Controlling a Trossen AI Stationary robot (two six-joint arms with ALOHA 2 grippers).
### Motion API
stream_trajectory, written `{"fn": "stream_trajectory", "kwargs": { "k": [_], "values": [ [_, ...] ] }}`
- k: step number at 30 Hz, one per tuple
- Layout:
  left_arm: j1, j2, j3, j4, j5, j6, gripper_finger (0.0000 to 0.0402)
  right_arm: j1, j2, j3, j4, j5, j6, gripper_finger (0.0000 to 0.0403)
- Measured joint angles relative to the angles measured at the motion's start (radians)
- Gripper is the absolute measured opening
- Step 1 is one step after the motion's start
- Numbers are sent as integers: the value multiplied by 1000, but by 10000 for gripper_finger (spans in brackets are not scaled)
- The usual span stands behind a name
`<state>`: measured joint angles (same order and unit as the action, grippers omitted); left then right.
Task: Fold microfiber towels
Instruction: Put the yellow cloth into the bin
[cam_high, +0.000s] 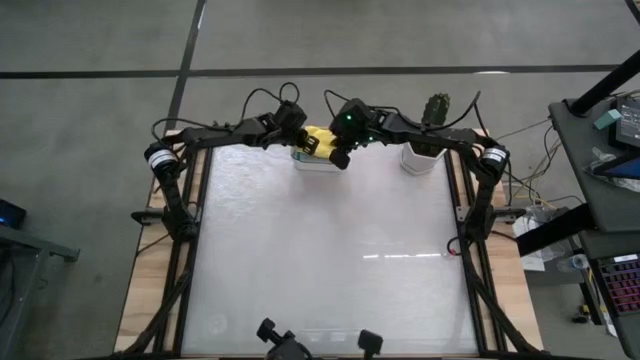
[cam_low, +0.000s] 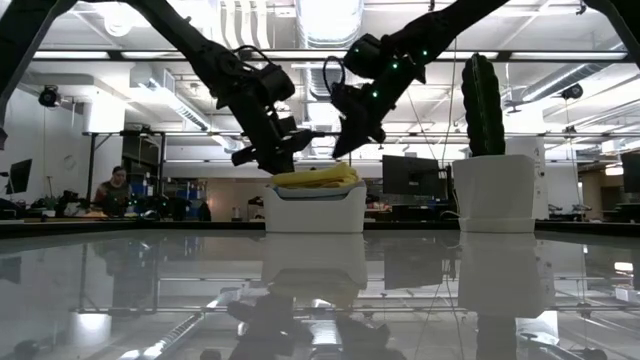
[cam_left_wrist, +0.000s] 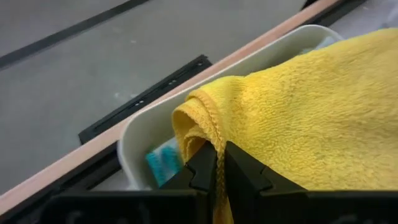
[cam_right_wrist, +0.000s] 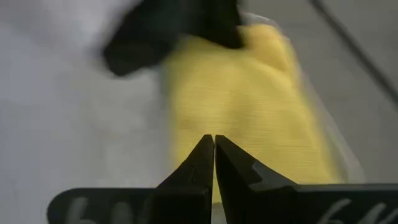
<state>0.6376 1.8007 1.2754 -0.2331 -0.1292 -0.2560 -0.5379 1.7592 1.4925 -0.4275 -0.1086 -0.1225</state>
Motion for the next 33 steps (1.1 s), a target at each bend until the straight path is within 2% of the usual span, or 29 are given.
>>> {"fn": "stream_trajectory", "kwargs": {
  "k": [2, 4, 12, 16, 23, 33],
  "values": [
    [1, -4, -10, 3, -8, -25, 12, 6, -3, -3, 11, -82, -5, 9],
    [1, -10, -23, 7, -8, -50, 12, 16, -4, -20, 43, -113, 1, 9],
    [-1, -17, -51, 8, -8, -82, 12, 23, 10, -119, 157, -83, 46, 9],
    [-1, -20, -51, 6, -8, -85, 13, 14, 10, -139, 151, -40, 56, 9],
    [3, -62, -51, -54, -8, -79, 14, 7, 8, -158, 144, -40, 40, 9],
    [4, -137, -51, -89, -8, 1, 38, 5, -27, -159, 141, -41, 34, 9]
  ]
}}
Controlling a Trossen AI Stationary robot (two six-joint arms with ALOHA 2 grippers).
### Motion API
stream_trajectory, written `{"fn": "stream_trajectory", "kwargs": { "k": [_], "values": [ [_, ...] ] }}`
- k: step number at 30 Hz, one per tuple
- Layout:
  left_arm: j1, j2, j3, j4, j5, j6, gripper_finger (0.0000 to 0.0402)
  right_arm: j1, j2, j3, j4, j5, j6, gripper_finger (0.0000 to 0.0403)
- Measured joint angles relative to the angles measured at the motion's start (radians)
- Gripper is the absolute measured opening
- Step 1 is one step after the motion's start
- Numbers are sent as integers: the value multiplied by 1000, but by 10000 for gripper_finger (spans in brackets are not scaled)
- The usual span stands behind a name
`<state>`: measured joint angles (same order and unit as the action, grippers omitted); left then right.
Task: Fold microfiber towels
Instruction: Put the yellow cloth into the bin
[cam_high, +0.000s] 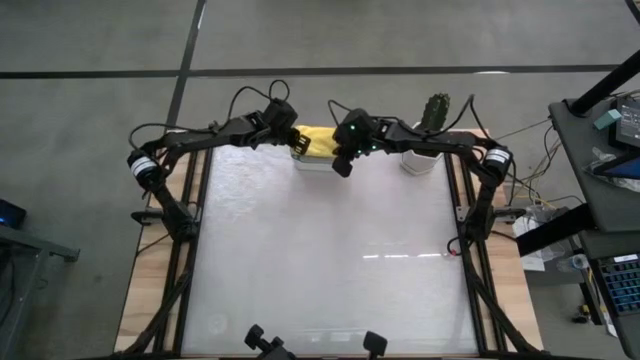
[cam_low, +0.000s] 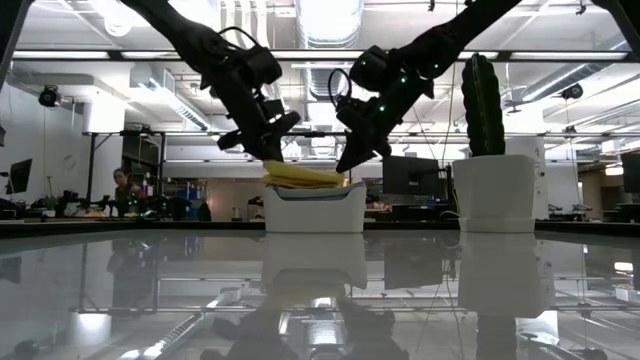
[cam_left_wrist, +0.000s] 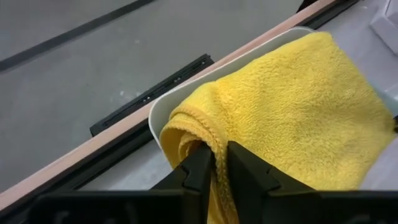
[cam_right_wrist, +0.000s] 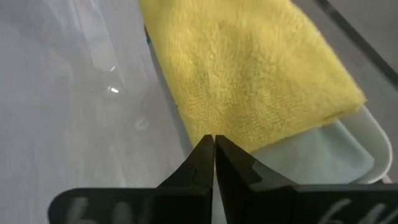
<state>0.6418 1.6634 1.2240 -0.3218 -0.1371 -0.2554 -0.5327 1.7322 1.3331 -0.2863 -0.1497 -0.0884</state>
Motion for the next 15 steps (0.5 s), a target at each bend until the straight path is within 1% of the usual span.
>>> {"fn": "stream_trajectory", "kwargs": {
  "k": [3, 6, 10, 15],
  "values": [
    [0, 1, -9, 1, 1, 0, 48, 0, -14, 0, 8, -5, 0, 9],
    [0, 10, -35, 42, 9, 0, 68, 0, -26, 0, 23, -6, 3, 9],
    [0, 10, -68, 108, 18, 0, 108, 0, -29, 0, 98, -8, 20, 9],
    [0, 1, -67, 101, 23, 41, 163, 0, -17, 0, 206, -14, 55, 9]
  ]
}}
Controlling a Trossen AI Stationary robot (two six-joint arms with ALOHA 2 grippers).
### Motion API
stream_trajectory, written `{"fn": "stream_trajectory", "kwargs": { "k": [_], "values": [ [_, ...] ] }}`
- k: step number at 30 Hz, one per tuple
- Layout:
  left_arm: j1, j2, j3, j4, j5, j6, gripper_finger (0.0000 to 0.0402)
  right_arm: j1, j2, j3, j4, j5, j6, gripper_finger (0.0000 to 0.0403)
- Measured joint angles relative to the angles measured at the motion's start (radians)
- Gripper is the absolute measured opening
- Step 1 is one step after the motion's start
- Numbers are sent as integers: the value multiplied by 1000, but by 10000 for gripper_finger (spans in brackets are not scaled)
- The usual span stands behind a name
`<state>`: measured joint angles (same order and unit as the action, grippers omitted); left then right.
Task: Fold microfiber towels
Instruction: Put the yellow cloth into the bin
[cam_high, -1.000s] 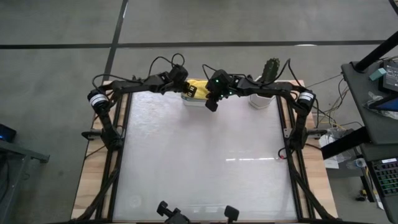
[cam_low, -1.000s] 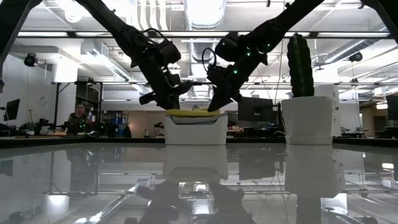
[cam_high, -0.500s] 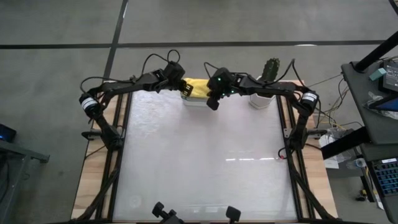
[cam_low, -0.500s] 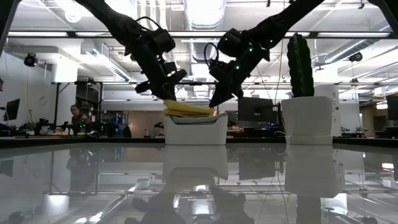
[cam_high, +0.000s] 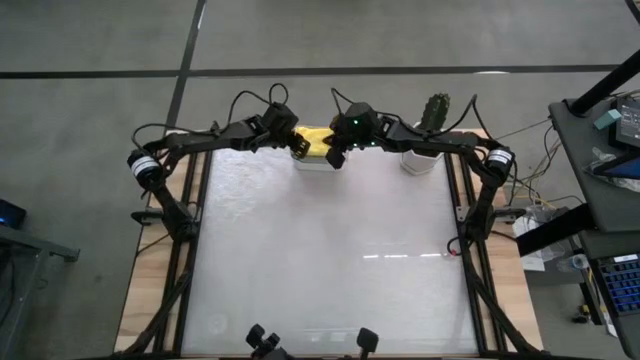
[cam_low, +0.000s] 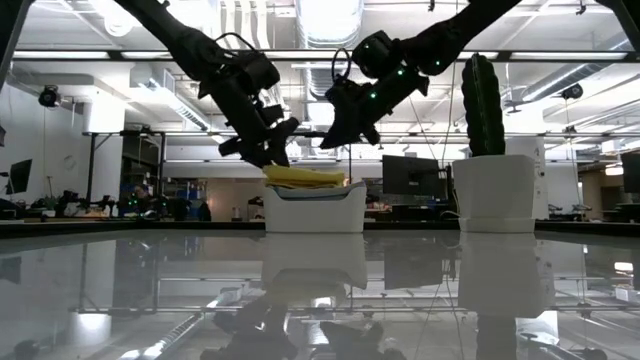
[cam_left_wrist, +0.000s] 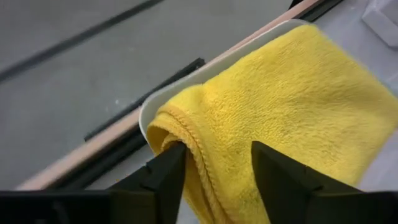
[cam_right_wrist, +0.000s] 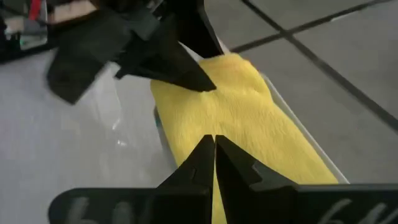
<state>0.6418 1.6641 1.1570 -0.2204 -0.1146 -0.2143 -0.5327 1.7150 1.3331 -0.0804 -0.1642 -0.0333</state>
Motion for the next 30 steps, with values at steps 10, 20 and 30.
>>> {"fn": "stream_trajectory", "kwargs": {
  "k": [10, 20, 30],
  "values": [
    [0, -101, 1, -2, -11, 155, 212, -1, 112, 0, 290, 11, 42, 9],
    [-3, -94, -8, -40, 141, 308, 212, -14, 203, 19, 323, 90, 21, 9],
    [0, -73, -144, 84, 147, 353, 212, -38, 193, 19, 159, 90, -59, 9]
  ]
}}
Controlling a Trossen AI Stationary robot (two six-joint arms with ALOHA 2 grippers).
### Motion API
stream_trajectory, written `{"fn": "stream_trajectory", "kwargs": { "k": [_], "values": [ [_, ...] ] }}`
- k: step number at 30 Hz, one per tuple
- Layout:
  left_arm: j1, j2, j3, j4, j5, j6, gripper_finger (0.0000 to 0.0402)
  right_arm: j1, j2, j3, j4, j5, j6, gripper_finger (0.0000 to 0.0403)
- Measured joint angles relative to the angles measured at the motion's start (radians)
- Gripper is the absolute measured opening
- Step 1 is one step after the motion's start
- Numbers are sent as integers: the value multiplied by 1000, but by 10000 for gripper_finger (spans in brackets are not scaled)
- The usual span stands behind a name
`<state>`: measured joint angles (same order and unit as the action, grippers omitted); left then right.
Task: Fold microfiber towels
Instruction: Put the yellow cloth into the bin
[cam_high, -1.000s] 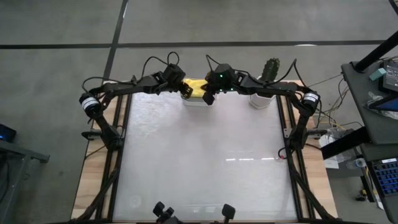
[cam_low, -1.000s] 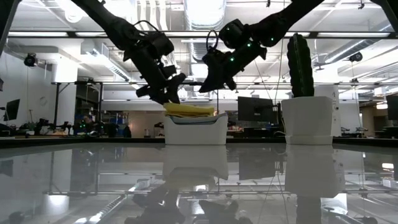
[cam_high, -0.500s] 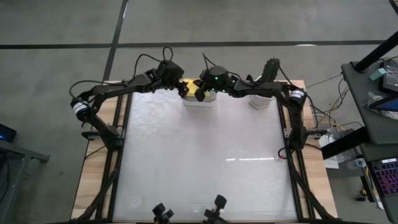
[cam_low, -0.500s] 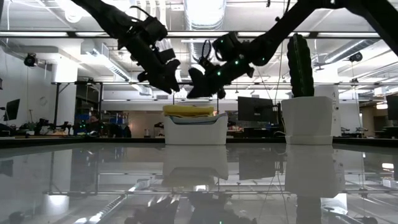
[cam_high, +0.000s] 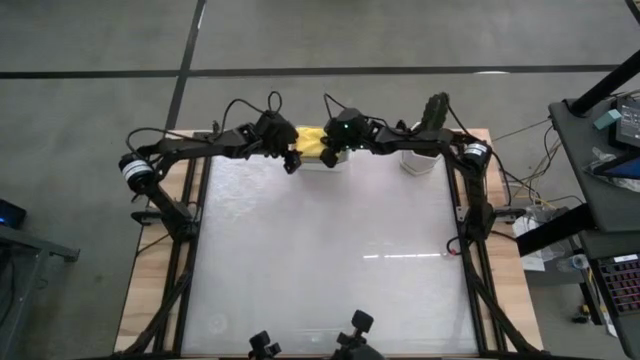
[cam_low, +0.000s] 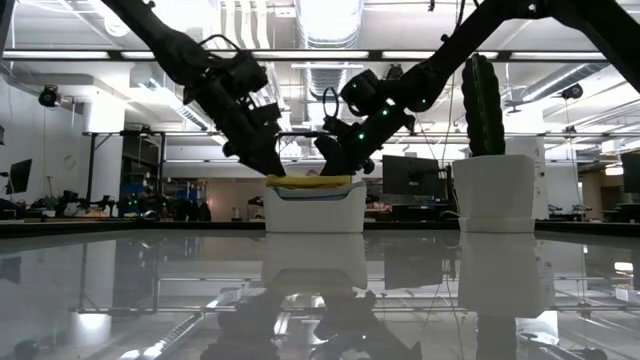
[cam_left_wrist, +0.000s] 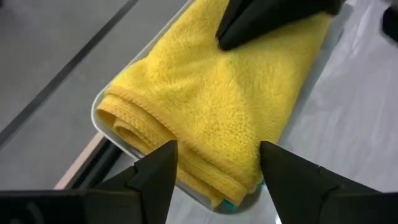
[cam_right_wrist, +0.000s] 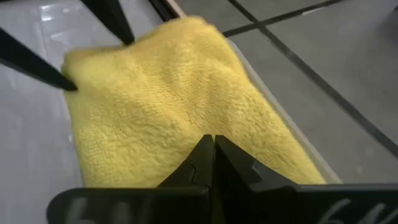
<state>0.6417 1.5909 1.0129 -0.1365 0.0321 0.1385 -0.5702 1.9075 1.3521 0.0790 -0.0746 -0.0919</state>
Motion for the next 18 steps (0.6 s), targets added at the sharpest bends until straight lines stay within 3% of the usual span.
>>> {"fn": "stream_trajectory", "kwargs": {
  "k": [10, 18],
  "values": [
    [-2, 22, -17, 5, 0, -1, 212, 3, -36, 5, 22, -4, 29, 9],
    [-2, -60, -12, -1, -3, 54, 212, 9, -19, 12, 157, -3, 113, 9]
  ]
}}
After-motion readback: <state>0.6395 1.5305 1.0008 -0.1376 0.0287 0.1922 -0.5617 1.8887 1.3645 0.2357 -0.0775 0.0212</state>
